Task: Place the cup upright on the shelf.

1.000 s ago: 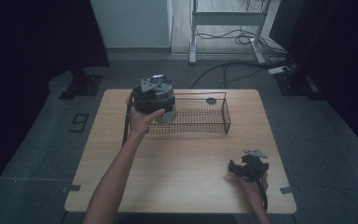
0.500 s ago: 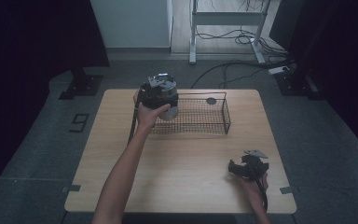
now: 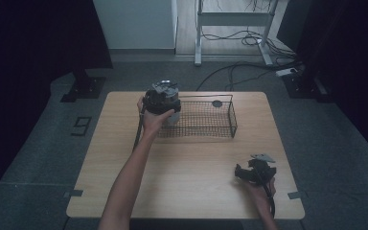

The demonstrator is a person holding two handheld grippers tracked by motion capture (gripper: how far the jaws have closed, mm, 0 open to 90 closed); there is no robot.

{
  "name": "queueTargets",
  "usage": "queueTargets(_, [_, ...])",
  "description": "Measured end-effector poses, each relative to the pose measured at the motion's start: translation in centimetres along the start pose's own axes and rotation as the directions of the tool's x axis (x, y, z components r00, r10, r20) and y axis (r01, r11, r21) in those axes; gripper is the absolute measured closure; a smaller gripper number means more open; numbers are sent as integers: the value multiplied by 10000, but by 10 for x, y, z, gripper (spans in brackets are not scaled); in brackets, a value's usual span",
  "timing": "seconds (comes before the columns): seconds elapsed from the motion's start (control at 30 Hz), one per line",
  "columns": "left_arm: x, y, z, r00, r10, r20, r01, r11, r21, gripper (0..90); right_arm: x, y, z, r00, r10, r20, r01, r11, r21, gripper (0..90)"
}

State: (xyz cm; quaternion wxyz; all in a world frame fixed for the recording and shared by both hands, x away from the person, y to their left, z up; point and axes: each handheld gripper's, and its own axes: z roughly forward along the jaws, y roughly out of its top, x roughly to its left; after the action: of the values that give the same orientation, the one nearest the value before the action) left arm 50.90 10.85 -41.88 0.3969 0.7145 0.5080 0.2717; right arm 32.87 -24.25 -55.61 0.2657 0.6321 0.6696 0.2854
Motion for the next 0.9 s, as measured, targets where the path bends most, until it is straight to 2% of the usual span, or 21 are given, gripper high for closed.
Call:
queueTargets(0.27, [-1, -14, 19, 9999, -83, 123, 77, 9990, 432, 43, 0, 0, 0, 10000, -8, 3, 8, 10000, 0, 14])
queueTargets(0.47, [-2, -23, 29, 9999, -116, 36, 113, 9979, 632, 43, 0, 0, 0, 10000, -5, 9, 5, 10000, -4, 14])
queueTargets(0.77, [-3, -33, 37, 9998, -210, 16, 208, 9964, 822, 42, 0, 0, 0, 10000, -7, 5, 7, 10000, -4, 15])
queueTargets(0.9, [-4, -36, 37, 9997, -235, 16, 233, 9968, 763, 42, 0, 0, 0, 10000, -6, 5, 6, 10000, -6, 15])
